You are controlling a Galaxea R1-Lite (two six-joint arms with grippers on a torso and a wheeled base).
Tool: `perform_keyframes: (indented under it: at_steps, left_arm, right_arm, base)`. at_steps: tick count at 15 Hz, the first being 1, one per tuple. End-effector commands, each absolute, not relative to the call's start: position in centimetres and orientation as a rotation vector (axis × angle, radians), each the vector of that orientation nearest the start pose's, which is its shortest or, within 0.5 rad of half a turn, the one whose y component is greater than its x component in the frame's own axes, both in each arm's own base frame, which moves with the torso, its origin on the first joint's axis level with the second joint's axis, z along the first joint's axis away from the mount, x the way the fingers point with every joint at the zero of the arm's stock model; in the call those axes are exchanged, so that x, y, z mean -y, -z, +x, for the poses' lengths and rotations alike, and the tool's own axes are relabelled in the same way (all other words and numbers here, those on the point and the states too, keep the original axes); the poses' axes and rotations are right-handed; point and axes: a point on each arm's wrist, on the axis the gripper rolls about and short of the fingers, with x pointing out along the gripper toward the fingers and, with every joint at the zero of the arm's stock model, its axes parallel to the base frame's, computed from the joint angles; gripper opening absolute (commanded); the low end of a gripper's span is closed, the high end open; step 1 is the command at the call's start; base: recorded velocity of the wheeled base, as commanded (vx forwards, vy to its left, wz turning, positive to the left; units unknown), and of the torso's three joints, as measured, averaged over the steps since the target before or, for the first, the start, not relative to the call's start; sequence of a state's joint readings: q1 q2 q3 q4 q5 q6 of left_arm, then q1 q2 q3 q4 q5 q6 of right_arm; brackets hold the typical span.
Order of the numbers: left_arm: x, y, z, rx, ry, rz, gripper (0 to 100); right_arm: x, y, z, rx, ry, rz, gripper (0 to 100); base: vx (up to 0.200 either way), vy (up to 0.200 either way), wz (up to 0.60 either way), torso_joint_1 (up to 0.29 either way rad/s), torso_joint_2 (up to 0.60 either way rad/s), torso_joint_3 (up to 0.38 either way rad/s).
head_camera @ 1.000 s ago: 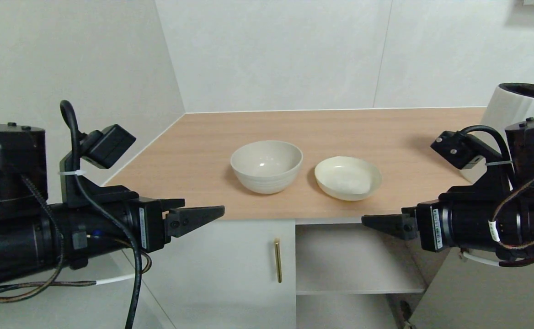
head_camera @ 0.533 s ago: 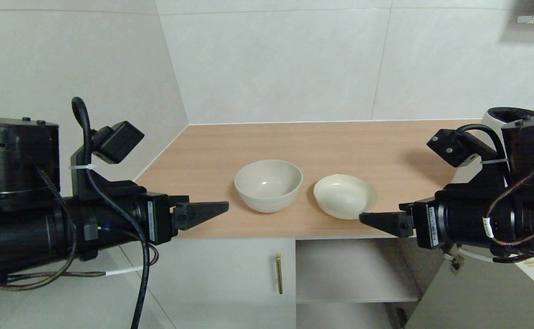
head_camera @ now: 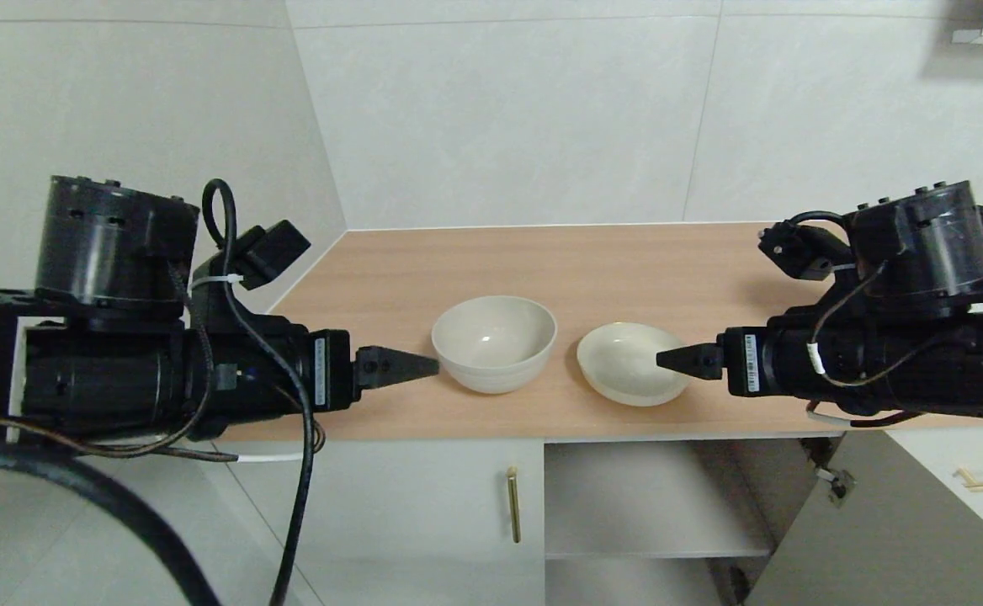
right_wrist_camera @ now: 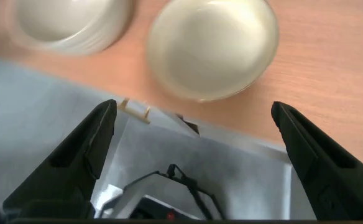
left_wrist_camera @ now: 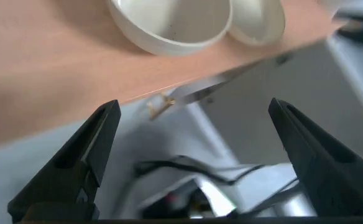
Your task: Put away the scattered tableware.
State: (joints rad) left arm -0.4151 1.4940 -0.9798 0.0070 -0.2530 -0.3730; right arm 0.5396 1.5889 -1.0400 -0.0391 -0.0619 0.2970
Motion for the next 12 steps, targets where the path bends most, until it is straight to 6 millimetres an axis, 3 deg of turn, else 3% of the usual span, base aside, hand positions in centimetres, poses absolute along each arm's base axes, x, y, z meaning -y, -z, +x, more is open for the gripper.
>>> perform_keyframes:
  at_steps: [1,4,9,12]
  left_arm:
    - [11.9,-22.6,25.1,-0.683,0.514,-0.395,100]
    - [13.2,-22.6,27.4,-0.727,0.436,-0.565,100]
    - [14.4,-20.1,30.5,-0.742,0.26,-0.566,100]
    - [15.0,-19.6,31.8,-0.741,0.196,-0.627,100]
  right_arm:
    - [-15.0,-21.0,26.6,-0.587,-0.323,0.152,100]
    - [-15.1,-20.6,27.1,-0.584,-0.302,0.157,100]
    - [-15.1,-20.5,27.1,-0.58,-0.299,0.172,100]
    - [-15.1,-20.5,27.1,-0.57,-0.302,0.176,100]
  base:
    - [0.0,0.0,0.0,0.0,0.0,0.0]
    - [0.0,0.0,0.0,0.0,0.0,0.0]
    - [0.0,0.0,0.0,0.0,0.0,0.0]
    - [0.0,0.0,0.0,0.0,0.0,0.0]
